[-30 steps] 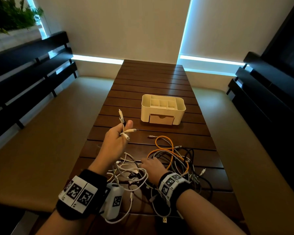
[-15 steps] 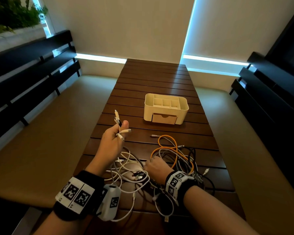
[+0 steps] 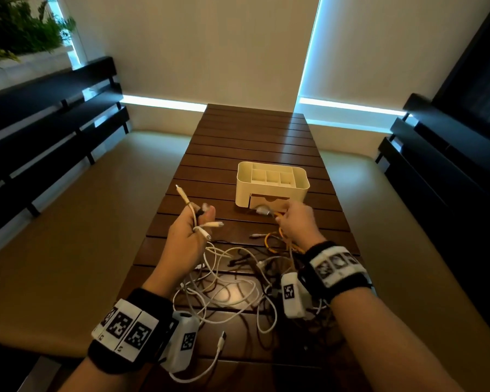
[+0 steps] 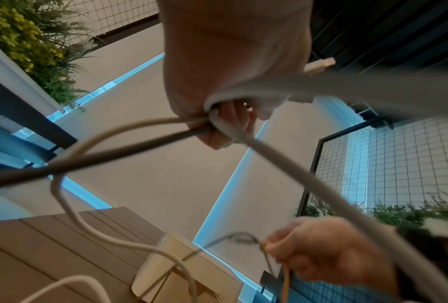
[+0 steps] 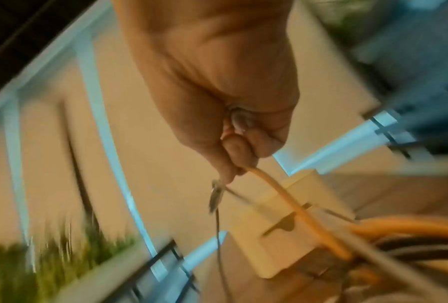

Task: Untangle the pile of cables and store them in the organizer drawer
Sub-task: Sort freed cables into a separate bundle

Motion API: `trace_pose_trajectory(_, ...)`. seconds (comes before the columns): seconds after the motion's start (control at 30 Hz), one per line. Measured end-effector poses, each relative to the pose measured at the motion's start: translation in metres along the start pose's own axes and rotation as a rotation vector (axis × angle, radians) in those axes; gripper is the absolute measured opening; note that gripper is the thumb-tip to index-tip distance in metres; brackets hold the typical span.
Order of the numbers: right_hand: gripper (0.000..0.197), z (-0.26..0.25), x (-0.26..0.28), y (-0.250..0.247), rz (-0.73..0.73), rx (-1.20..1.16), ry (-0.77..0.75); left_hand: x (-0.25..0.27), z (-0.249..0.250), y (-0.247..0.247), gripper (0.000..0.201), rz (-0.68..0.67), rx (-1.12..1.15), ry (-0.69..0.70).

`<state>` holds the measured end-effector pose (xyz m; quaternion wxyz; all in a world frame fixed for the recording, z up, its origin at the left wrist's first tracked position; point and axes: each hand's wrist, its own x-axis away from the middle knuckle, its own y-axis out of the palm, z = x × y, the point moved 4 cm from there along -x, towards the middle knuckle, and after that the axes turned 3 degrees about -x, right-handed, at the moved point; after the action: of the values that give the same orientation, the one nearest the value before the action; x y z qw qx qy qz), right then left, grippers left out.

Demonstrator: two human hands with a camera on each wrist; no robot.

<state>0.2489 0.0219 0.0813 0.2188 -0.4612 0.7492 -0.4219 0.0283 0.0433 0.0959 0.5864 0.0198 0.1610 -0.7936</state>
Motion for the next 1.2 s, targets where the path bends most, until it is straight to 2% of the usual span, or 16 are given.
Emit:
trace_pose_trajectory(0.03,0.024,0.003,0.005,-0.010,0.019,-0.178,0.032,-0.001,0.000,0.002,0.023,-0.008,0.001,0.007)
trace_pose_trajectory(0.1,0.015,0.002,0.016,-0.026,-0.005,-0.328,-0.019,-0.003,0.000,0.006,0.021,-0.029,-0.011,0.022)
trace_pose_trajectory(0.17,0.024,0.001,0.027,-0.044,0.061,-0.482,-0.070,-0.003,0.004,0.009,0.019,-0.014,0.016,0.027)
trace_pose_trajectory(0.27,0.032,0.007,0.032,-0.070,0.236,-0.926,-0.009,-0.003,0.008,0.012,0.026,0.014,0.056,0.020)
trace_pose_trajectory(0.33,0.037,0.005,0.035,-0.079,0.201,-1.201,-0.022,-0.003,0.010,0.014,0.036,-0.009,0.053,0.005)
trace_pose_trajectory(0.43,0.047,-0.012,0.040,-0.099,0.069,-1.389,-0.127,-0.005,0.012,0.017,0.043,-0.033,0.072,-0.031)
trace_pose_trajectory(0.53,0.048,-0.036,0.055,-0.136,0.105,-1.512,-0.341,-0.005,0.015,0.019,0.040,-0.056,0.113,-0.056)
trace_pose_trajectory(0.6,0.042,-0.050,0.066,-0.149,0.181,-1.530,-0.479,-0.003,0.020,0.023,0.037,-0.082,0.206,-0.098)
trace_pose_trajectory(0.63,0.037,-0.055,0.071,-0.145,0.220,-1.466,-0.483,-0.002,0.023,0.025,0.035,-0.106,0.254,-0.101)
trace_pose_trajectory(0.7,0.030,-0.062,0.079,-0.115,0.207,-1.275,-0.405,0.000,0.030,0.031,0.029,-0.157,0.304,-0.065)
trace_pose_trajectory(0.77,0.027,-0.062,0.085,-0.066,0.098,-1.132,-0.296,0.004,0.036,0.036,0.027,-0.188,0.336,-0.001)
trace_pose_trajectory(0.83,0.028,-0.063,0.092,-0.026,0.021,-1.178,-0.170,0.007,0.040,0.045,0.027,-0.207,0.389,0.048)
trace_pose_trajectory(0.93,0.026,-0.069,0.096,0.003,-0.013,-1.383,-0.025,0.011,0.044,0.056,0.038,-0.154,0.435,0.016)
trace_pose_trajectory(1.1,0.016,-0.069,0.094,0.007,0.099,-1.388,-0.006,0.017,0.041,0.060,0.053,-0.086,0.398,0.009)
trace_pose_trajectory(1.2,0.014,-0.064,0.089,0.003,0.203,-1.320,-0.025,0.018,0.041,0.063,0.052,-0.090,0.391,-0.030)
